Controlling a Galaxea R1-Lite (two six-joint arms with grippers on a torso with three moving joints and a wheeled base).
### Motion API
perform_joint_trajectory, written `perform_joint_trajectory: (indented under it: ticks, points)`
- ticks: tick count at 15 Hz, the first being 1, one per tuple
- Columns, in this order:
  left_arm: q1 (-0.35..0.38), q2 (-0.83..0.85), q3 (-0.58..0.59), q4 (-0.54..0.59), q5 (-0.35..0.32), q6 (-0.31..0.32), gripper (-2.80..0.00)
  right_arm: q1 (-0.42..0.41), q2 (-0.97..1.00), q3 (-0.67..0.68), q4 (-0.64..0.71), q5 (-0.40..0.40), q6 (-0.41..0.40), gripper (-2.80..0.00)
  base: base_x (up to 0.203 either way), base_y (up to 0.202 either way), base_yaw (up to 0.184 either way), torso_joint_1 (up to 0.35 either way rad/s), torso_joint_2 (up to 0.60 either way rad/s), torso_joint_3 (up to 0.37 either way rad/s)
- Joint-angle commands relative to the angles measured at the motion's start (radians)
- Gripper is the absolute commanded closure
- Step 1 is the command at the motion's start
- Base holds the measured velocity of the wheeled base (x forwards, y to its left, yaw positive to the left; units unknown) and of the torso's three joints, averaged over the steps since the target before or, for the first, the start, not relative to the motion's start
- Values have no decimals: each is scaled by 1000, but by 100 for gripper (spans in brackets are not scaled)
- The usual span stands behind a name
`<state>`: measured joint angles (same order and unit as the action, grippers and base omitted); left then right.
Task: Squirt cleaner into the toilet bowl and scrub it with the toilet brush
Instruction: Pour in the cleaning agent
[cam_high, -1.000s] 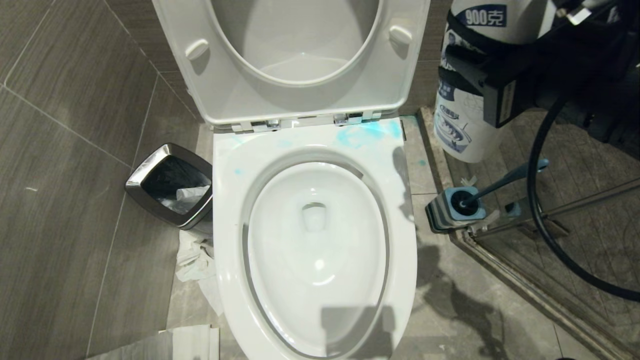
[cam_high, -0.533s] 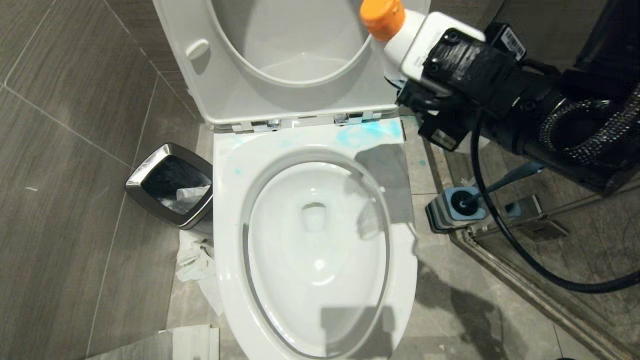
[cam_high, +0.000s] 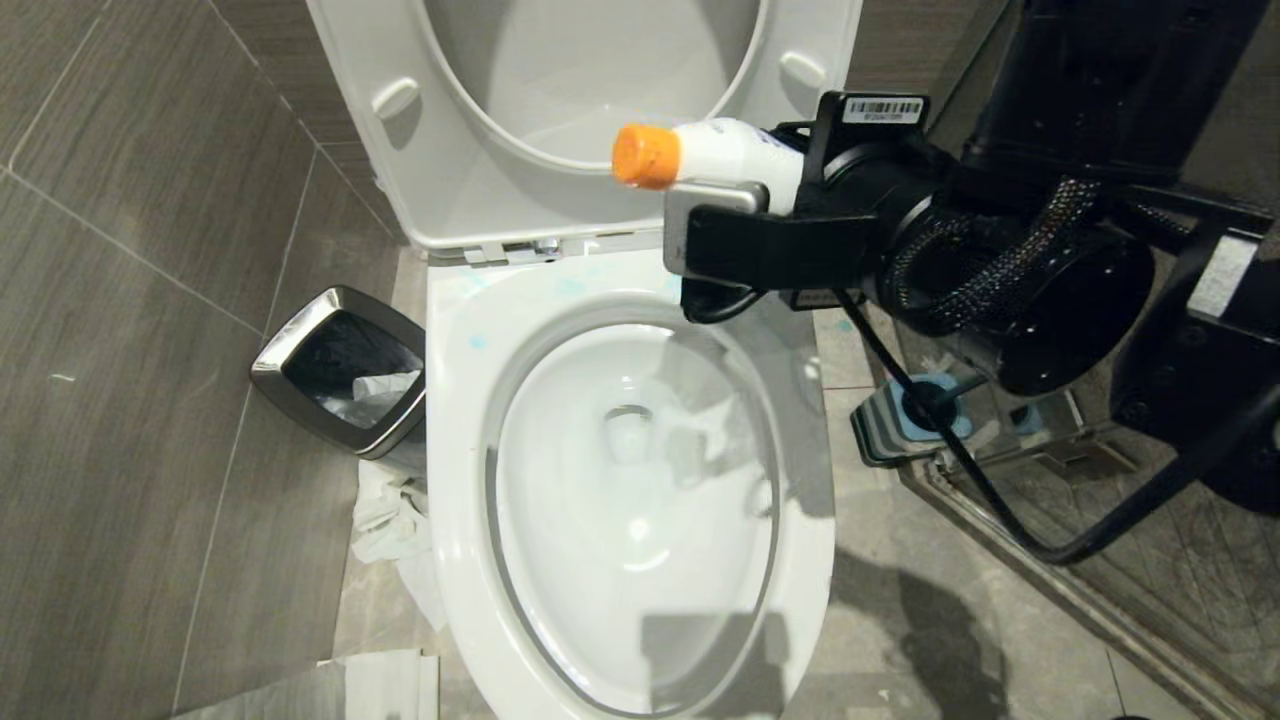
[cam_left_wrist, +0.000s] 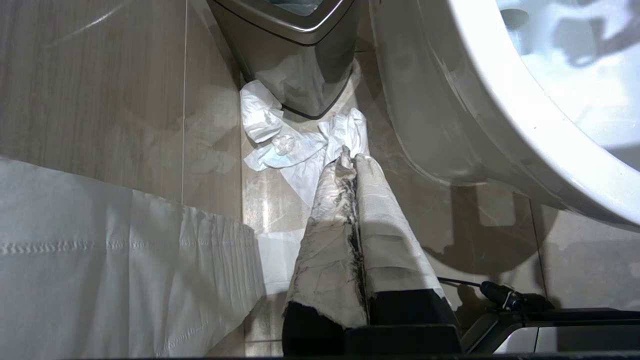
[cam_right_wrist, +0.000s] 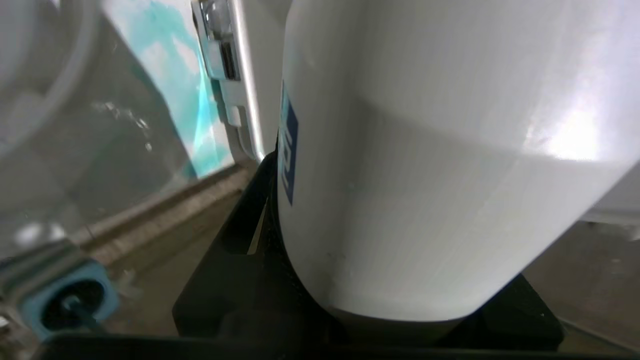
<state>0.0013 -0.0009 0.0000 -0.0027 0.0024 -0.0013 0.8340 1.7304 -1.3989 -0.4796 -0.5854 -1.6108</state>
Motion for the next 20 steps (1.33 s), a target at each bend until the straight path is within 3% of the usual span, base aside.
perform_joint_trajectory:
  ticks: [1, 6, 10, 20]
  points:
    - [0, 1, 0, 0, 1, 0, 0, 32, 25, -16, -4, -61, -148, 0, 0, 0, 0, 0, 0, 0]
    - [0, 1, 0, 0, 1, 0, 0, 95, 38, -17, -6, -145, -388, 0, 0, 0, 0, 0, 0, 0]
    - [0, 1, 0, 0, 1, 0, 0, 128, 48, -18, -7, -197, -530, 0, 0, 0, 0, 0, 0, 0]
    - [0, 1, 0, 0, -1, 0, 0, 132, 55, -12, -87, -209, -670, 0, 0, 0, 0, 0, 0, 0]
